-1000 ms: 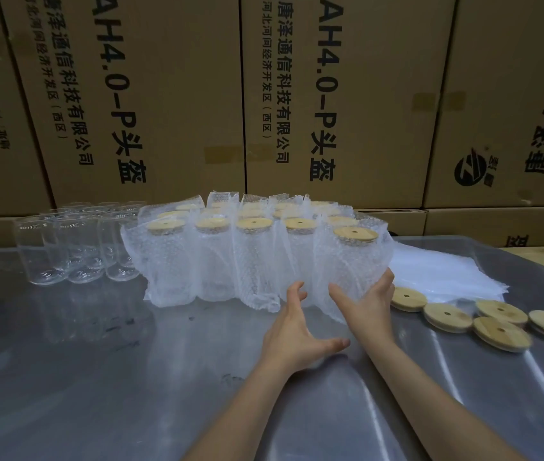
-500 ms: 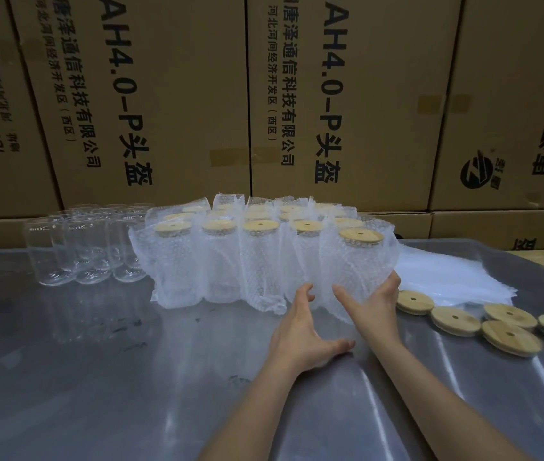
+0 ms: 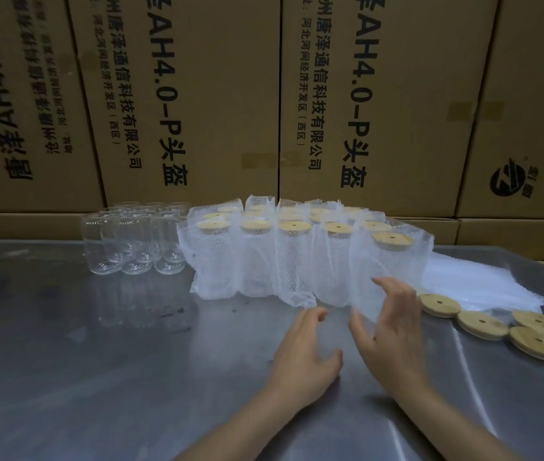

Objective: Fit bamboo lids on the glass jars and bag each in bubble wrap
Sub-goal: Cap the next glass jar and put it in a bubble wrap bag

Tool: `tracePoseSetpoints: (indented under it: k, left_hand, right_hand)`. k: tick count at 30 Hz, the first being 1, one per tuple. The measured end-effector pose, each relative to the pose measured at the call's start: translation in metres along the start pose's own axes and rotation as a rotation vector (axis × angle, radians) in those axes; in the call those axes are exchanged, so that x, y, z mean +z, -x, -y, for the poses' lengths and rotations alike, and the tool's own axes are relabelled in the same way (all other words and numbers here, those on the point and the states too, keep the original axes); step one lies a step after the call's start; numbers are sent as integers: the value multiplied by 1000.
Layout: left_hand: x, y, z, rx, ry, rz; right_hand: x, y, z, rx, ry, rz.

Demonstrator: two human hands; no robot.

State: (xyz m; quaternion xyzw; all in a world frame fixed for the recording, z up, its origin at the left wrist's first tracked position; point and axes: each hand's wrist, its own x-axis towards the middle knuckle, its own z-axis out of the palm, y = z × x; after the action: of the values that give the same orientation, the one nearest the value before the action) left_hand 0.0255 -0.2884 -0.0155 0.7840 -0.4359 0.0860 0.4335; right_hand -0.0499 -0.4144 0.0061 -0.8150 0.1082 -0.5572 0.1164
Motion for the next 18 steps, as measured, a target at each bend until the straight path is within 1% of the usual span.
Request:
tracePoseSetpoints:
  k: [2, 3, 5, 6, 7, 9, 11, 14, 18]
  left_hand:
    - [-25, 8, 11, 80, -57, -39]
    - [-38, 9, 18, 98, -92, -88]
    - [-65, 6, 36, 114, -156, -272]
    - [-79, 2, 46, 103, -188, -374]
    - [-92, -4, 58, 70, -219, -460]
    - [-117, -16, 82, -47, -283, -555]
    - [-139, -31, 105, -182, -362, -540]
    - [-164, -57, 134, -319, -541, -390]
    - [-191, -93, 154, -462, -624, -233]
  right_hand:
    - [4, 4, 14, -106, 7, 169]
    - [7, 6, 20, -147, 43, 300]
    - [17, 10, 33, -164, 120, 560]
    - [24, 12, 37, -159, 128, 637]
    - [31, 14, 40, -151, 130, 675]
    - [45, 16, 46, -127, 112, 740]
    - [53, 18, 50, -100, 85, 798]
    - [58, 18, 47, -98, 86, 834]
    - [60, 17, 45, -97, 123, 887]
